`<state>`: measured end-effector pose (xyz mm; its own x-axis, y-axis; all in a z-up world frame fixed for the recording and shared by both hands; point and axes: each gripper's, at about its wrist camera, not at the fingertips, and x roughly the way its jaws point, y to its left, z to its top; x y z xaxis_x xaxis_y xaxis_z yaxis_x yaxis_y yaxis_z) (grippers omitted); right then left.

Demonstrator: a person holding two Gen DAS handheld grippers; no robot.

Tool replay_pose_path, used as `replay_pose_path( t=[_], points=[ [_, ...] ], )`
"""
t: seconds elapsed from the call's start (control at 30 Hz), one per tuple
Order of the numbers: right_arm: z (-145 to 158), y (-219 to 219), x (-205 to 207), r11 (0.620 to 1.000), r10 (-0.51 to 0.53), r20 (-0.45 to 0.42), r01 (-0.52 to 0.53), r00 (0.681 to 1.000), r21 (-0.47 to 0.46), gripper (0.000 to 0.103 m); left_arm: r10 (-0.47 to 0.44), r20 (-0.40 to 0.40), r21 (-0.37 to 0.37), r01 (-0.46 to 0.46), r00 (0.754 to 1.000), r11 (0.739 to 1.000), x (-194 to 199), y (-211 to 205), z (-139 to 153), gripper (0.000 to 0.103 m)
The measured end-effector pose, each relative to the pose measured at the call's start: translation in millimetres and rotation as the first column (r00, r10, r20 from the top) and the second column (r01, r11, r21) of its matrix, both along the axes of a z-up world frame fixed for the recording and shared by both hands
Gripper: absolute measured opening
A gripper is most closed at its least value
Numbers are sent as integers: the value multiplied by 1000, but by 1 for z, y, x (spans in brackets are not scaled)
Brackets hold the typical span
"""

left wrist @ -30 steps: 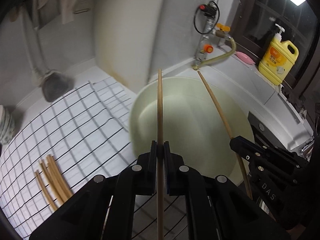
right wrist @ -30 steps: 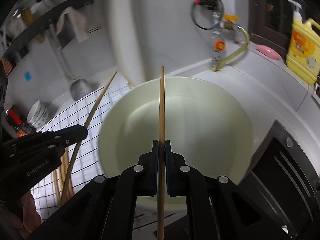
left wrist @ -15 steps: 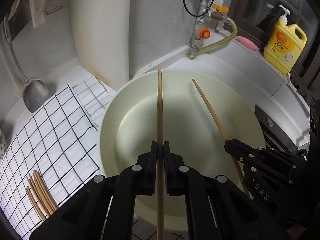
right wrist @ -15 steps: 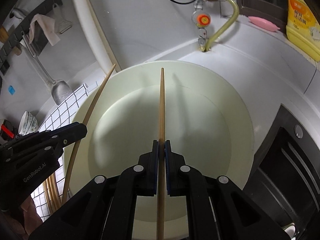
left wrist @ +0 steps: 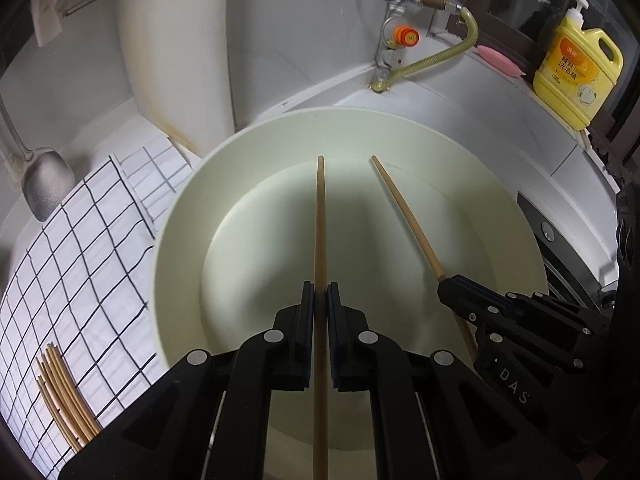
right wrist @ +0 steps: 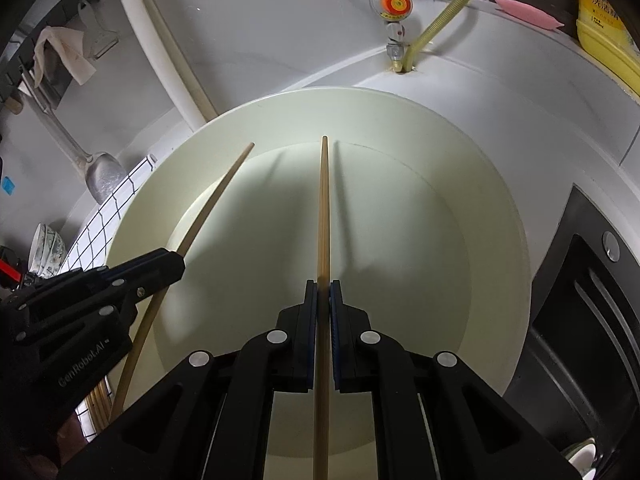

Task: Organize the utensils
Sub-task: 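Lift the chopstick with the right tool and carry it over the basin, then open the right tool to drop the chopstick into the basin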

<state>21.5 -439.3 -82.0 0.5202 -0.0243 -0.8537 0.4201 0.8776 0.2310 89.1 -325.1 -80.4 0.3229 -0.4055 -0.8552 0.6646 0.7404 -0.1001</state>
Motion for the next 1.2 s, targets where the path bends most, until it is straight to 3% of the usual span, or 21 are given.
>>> replay_pose_path(
  t=[0.63,0.7,0.77,0.8,1.2],
  points=[
    [-16,-10,10,998,-15,-48,18,999,53,7,29,-53,62,-25,998,998,25,-23,-21,9],
    [-12,-10,7,999,-21,-37,22,999,40,17,38,-46,65,-35,998,997,24,-19,-19,23],
    [-7,-10,3,1000,-23,-26,23,999,19,22,52,-21,65,-50,998,997,23,-15,-16,54],
    [-5,-10,2,1000,-23,-22,23,999,10,22,60,-4,62,-59,998,996,22,-12,-12,59],
    [16,5,-19,999,-18,10,18,1000,-26,36,122,51,52,-125,991,991,13,39,16,77]
  ],
)
